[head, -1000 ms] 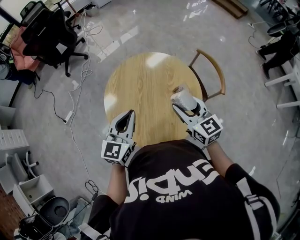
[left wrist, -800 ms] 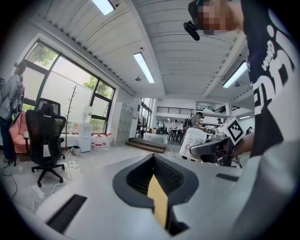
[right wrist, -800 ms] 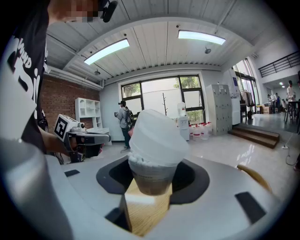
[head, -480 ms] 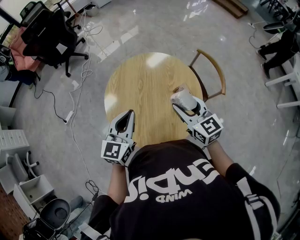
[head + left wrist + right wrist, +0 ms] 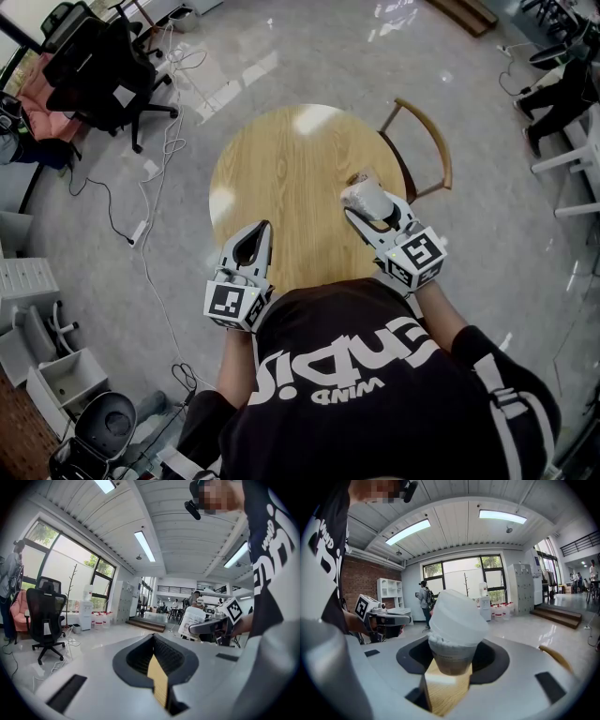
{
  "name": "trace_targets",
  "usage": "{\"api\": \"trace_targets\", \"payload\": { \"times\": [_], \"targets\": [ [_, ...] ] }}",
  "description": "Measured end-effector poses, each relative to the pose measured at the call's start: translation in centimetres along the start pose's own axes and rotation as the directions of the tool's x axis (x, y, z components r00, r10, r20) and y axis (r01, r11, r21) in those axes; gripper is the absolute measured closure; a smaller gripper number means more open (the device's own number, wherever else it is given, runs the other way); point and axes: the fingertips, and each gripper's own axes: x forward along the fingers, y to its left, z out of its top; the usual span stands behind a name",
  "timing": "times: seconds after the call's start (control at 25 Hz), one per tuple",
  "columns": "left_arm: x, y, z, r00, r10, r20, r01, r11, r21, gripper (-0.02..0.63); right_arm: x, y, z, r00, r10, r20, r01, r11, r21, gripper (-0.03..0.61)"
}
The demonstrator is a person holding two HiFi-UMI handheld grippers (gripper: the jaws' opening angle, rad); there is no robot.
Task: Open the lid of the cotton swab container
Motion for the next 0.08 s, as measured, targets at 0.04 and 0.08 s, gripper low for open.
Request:
{"api": "trace_targets", "payload": {
  "times": [0.04, 0.08],
  "targets": [
    [-0.02, -0.19, -0.04, 1.0, 0.0, -0.001, 0.0, 1.0, -0.001, 0.603, -0.18, 0.0, -0.03, 1.0, 0.001, 0.0, -0.001, 1.0, 0.001, 0.38],
    [-0.04, -0.38, -0.09, 1.0, -0.001, -0.003, 0.001, 1.0, -0.002, 0.603, -0.35, 0.01, -0.07, 1.0, 0.001, 0.001, -0.001, 1.0, 0.002, 0.38]
  ]
}}
